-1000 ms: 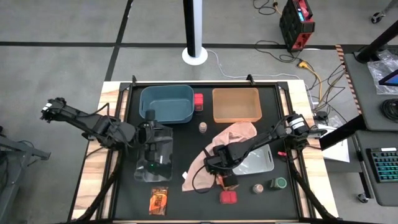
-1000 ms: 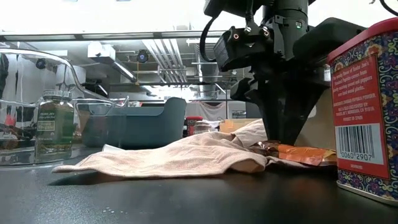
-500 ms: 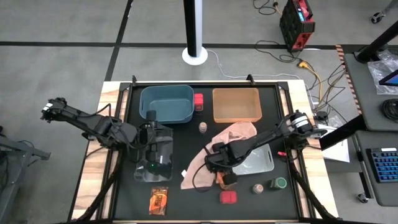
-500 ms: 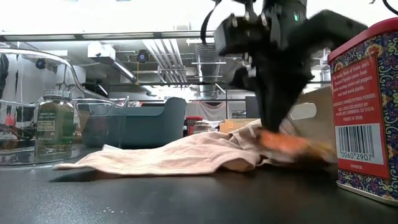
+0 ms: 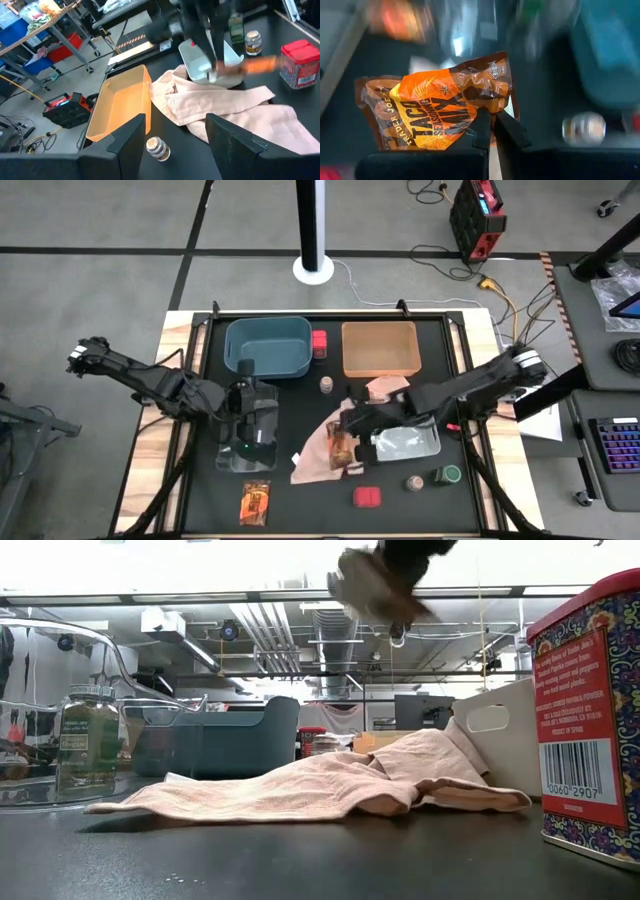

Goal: Sort spices by type
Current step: Put the top orange seasoning bag into the orange bin

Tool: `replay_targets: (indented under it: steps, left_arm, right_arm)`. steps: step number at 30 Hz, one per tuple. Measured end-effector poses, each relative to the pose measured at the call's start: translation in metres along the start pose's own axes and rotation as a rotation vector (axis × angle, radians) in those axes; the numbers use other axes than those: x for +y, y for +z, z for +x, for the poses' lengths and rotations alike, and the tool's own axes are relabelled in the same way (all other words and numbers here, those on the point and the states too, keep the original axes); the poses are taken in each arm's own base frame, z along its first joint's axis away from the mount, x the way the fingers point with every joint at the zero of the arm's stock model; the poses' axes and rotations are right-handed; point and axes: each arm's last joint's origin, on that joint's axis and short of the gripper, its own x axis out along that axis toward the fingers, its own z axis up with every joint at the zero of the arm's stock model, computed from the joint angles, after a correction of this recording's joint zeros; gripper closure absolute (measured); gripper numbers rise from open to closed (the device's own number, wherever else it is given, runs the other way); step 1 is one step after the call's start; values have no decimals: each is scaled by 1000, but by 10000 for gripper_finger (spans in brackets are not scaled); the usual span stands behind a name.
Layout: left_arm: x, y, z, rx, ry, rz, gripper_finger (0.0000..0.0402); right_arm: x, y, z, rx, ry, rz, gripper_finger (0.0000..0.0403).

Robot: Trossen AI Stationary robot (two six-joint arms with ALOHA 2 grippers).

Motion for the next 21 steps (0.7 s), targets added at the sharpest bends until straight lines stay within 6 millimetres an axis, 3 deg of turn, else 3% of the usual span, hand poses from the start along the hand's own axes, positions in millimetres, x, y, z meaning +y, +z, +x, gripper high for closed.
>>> replay_targets:
  steps: [4,12,17,21]
  left_arm:
    - [-6,1,10,6,-1,16,210]
    - [-21,7,37,-119,38,114,210]
    - [-30,4,58,-216,228,168,210]
    - [-38,5,73,-298,319,190,210]
  right_arm:
    - [-5,-5,-18,-257,-10,29,394]
    - [-15,-31,-32,-755,-138,202,394]
    - [-21,-44,-37,-1052,-264,357,394]
    - [-23,-50,-33,-1180,-309,405,394]
